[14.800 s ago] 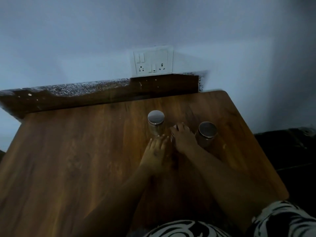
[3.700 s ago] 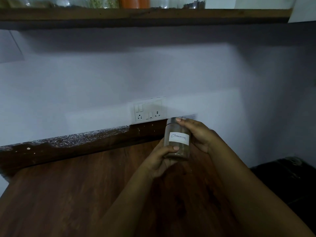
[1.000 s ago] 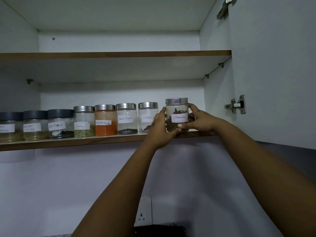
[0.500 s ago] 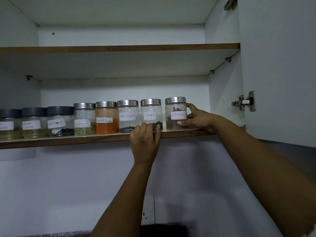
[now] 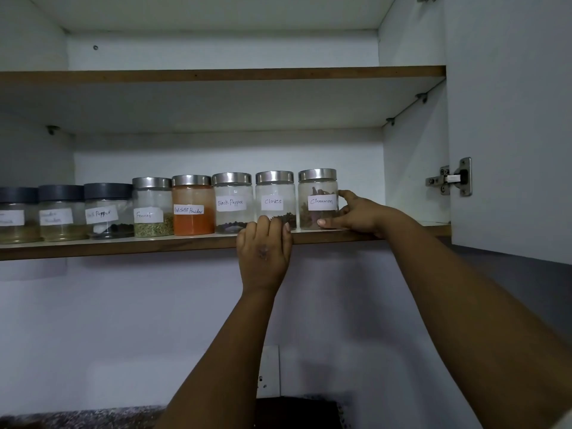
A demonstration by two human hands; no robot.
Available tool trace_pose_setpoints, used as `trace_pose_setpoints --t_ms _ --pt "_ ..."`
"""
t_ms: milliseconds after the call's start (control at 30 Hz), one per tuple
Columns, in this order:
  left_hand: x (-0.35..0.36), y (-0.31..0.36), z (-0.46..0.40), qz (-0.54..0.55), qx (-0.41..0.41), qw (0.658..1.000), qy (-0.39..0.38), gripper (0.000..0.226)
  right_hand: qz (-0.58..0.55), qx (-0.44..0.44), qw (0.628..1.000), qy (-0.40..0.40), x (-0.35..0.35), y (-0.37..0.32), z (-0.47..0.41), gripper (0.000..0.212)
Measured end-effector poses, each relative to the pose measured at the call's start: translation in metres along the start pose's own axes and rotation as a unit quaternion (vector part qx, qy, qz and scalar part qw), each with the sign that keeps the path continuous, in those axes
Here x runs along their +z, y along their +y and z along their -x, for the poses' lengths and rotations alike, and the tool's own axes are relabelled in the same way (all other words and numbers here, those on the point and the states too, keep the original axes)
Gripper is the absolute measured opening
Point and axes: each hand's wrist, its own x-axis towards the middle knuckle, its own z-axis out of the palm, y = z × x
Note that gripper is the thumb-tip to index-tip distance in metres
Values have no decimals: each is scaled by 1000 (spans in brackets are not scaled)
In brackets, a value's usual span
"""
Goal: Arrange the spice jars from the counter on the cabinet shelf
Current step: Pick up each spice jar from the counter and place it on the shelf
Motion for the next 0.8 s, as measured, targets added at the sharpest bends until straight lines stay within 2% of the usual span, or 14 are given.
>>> trace_pose_setpoints --t_ms 100,333,667,800 --pt "2 -1 1 -3 7 1000 -6 21 38 -7 999 6 4 -1 0 115" --pt "3 -2 1 -19 11 1000 -17 23 48 -3 999 3 6 -2 0 113" --pt "-2 -1 2 -23 8 999 -31 22 86 -8 996 8 7 -7 4 85" --pt "-3 -3 4 -21 20 999 -38 20 90 -8 996 5 6 -7 4 85"
